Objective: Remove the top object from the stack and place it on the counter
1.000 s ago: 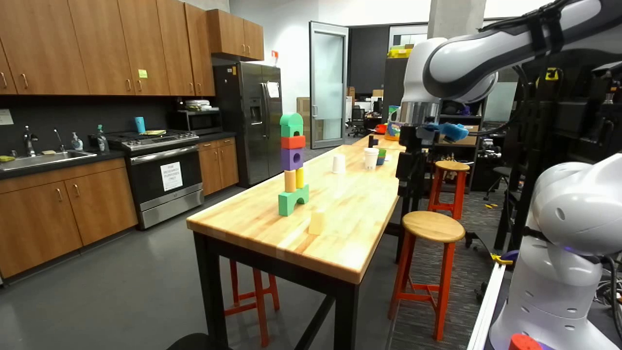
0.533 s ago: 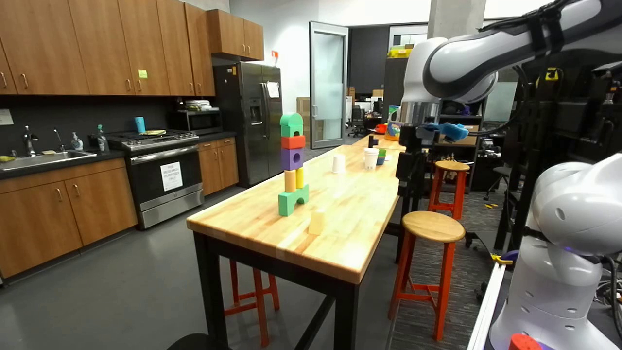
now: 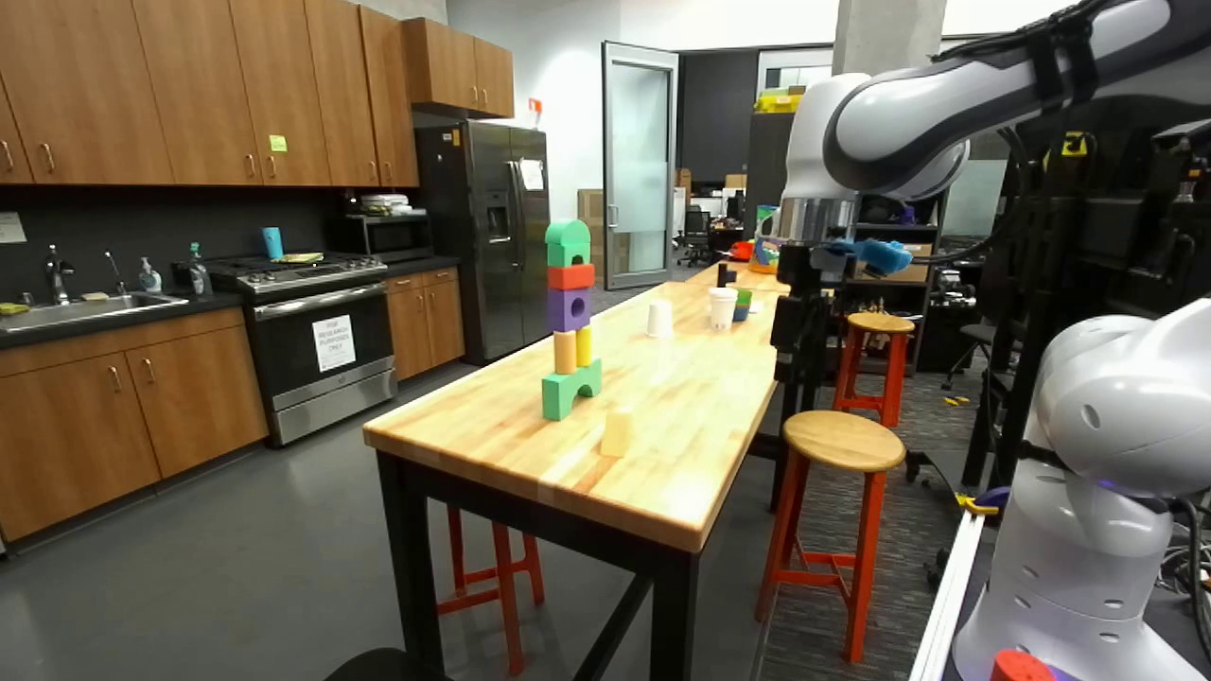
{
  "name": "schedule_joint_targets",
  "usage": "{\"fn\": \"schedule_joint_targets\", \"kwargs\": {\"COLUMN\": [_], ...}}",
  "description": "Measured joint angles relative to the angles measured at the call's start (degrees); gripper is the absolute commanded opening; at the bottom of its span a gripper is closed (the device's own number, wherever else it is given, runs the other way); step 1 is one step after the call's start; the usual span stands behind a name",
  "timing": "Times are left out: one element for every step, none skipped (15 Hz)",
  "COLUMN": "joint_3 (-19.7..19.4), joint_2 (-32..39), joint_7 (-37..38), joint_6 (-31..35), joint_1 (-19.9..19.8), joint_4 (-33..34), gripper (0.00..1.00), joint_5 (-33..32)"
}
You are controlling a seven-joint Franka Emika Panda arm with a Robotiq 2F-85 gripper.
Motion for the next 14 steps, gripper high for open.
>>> {"fn": "schedule_joint_targets", "kwargs": {"joint_3": [0.0,0.0,0.2,0.7,1.6,2.5,3.3,3.9,4.1,4.1,4.1,4.1,4.1,4.1], "joint_2": [0.0,0.0,0.0,-0.1,-0.2,-0.5,-0.9,-1.1,-1.3,-1.4,-1.4,-1.3,-1.3,-1.3], "joint_7": [0.0,0.0,0.0,0.1,0.2,0.3,0.6,0.8,0.8,0.8,0.8,0.8,0.8,0.8], "joint_6": [0.0,0.0,-0.2,-1.2,-3.2,-5.9,-8.3,-9.7,-10.3,-10.4,-10.4,-10.4,-10.4,-10.4], "joint_1": [0.0,0.0,0.0,0.0,0.1,0.3,0.6,0.9,1.1,1.1,1.1,1.1,1.1,1.1], "joint_4": [0.0,0.0,0.4,1.5,3.5,6.0,8.5,10.1,10.8,10.9,10.8,10.7,10.7,10.7], "gripper": [1.00,1.00,1.00,1.00,1.00,1.00,1.00,1.00,1.00,1.00,1.00,1.00,1.00,1.00], "joint_5": [0.0,0.0,0.0,0.0,0.0,0.0,0.0,0.0,0.0,0.0,0.0,0.0,0.0,0.0]}}
